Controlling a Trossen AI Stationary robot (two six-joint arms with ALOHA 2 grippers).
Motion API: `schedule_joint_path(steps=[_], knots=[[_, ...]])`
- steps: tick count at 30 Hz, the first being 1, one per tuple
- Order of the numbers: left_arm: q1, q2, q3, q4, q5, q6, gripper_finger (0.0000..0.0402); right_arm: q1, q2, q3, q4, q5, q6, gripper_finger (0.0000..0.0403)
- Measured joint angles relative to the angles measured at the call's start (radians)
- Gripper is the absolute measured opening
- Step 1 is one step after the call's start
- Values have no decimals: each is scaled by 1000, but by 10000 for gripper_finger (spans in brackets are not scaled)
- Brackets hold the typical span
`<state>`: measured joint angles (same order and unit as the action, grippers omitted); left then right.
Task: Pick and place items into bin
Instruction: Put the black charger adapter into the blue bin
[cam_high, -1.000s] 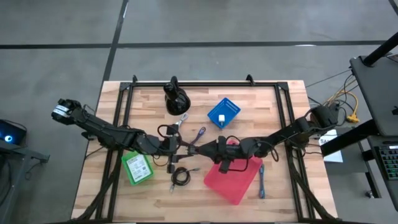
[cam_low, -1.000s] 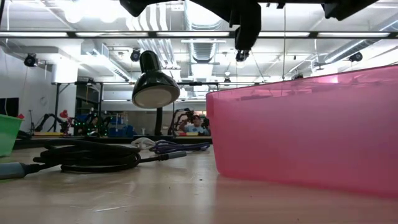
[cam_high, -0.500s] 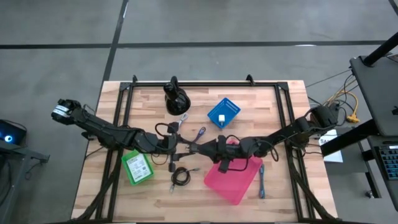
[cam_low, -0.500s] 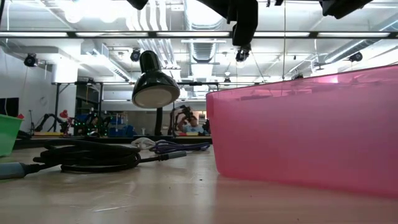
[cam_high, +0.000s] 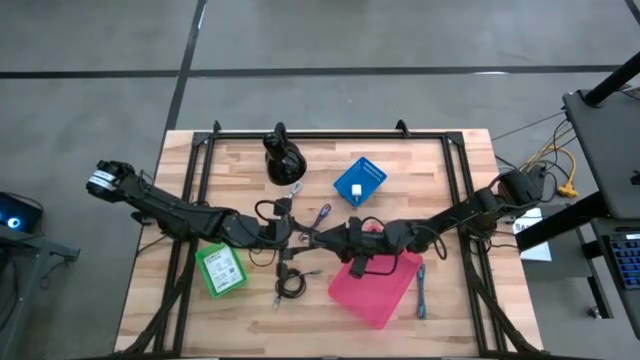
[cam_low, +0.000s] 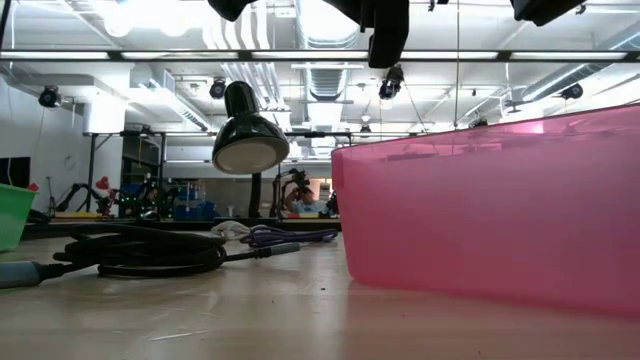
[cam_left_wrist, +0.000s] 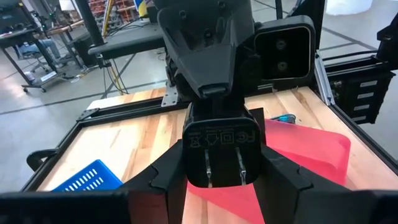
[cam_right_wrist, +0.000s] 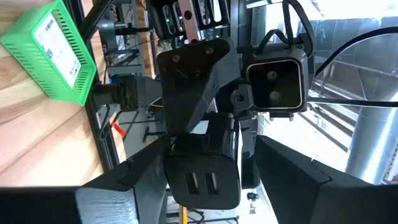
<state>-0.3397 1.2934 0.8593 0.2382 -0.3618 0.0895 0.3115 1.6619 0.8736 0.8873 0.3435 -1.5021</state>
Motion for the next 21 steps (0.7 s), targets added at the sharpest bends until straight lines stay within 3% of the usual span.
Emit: schedule_joint_path(steps=[9, 14, 17, 21], knots=[[1, -2, 0, -1, -12, -8, 130, 1, 0, -3, 4, 61, -11, 139], [1, -2, -3, -25, -41, 8, 200, 1, -3, -4, 16, 97, 3, 139], [0, -7, -3, -45, -39, 3, 242, 1, -6, -4, 22, 206, 3, 138], [-1, -21, -3, -80, -39, -3, 266, -8, -6, -4, 14, 385, 3, 138]])
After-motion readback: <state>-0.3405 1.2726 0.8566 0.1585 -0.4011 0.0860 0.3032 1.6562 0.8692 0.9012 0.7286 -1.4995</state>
